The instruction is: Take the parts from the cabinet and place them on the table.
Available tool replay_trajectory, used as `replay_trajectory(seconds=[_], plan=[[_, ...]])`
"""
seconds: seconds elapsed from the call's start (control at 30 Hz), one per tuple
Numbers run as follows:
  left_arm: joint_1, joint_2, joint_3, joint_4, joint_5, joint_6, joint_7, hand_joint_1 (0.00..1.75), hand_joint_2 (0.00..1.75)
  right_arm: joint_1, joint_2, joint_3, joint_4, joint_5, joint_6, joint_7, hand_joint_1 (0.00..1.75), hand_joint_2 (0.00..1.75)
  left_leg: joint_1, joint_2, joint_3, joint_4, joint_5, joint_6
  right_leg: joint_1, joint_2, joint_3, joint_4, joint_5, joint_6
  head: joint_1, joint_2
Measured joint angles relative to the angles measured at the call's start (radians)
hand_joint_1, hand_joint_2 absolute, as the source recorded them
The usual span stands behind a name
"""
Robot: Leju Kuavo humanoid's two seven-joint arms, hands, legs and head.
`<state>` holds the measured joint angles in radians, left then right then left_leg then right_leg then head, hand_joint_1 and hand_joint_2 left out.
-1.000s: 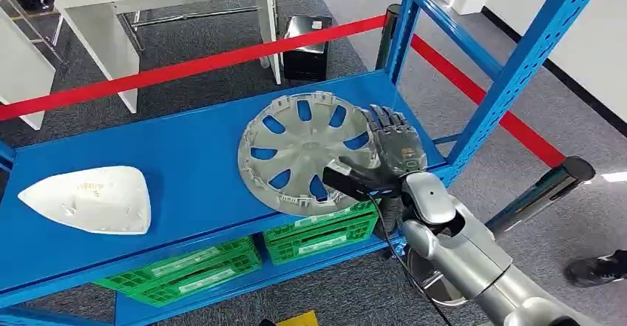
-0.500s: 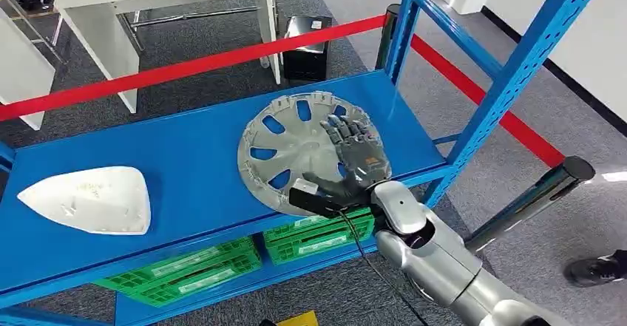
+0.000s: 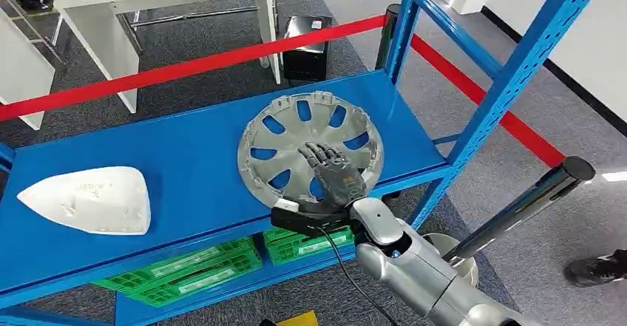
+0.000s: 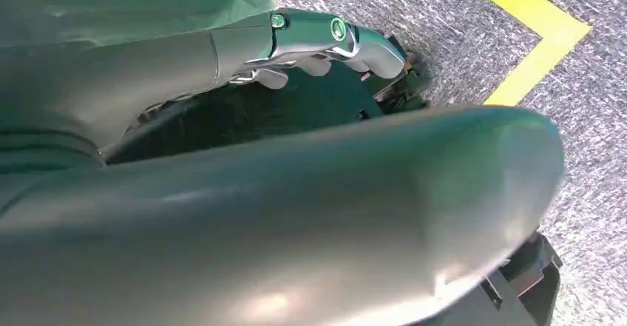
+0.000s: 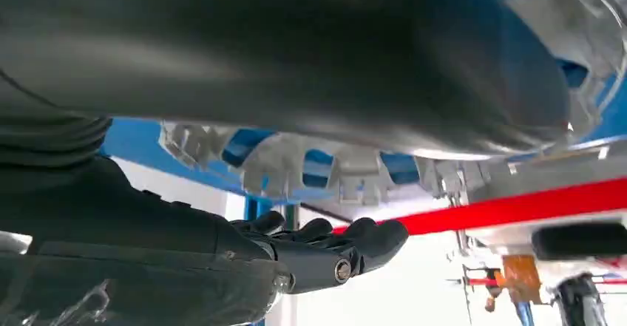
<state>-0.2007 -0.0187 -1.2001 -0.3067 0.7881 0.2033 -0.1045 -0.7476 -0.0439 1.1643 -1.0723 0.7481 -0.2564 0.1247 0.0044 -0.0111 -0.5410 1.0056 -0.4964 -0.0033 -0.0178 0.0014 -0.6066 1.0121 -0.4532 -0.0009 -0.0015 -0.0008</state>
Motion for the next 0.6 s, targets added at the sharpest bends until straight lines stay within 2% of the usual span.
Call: replay_trajectory(seconds=[0.33, 0.6], plan=[[-0.001, 0.0, 0.001, 0.0, 0.001, 0.0, 0.0, 0.0, 0.0, 0.008, 0.013, 0.016, 0.073, -0.065, 0.058, 0.001, 0.0, 0.0, 0.0, 0.0, 0.0, 0.0, 0.0, 0.0, 0.0, 0.0, 0.0, 0.0, 0.0, 0.0, 0.0, 0.0], [-0.001, 0.0, 0.001, 0.0, 0.0, 0.0, -0.003, 0.0, 0.0, 0.001, 0.032, 0.031, 0.143, -0.133, 0.146, 0.022, 0.0, 0.0, 0.0, 0.001, 0.002, 0.0, 0.0, 0.0, 0.0, 0.001, 0.001, 0.0, 0.0, 0.0, 0.0, 0.0]])
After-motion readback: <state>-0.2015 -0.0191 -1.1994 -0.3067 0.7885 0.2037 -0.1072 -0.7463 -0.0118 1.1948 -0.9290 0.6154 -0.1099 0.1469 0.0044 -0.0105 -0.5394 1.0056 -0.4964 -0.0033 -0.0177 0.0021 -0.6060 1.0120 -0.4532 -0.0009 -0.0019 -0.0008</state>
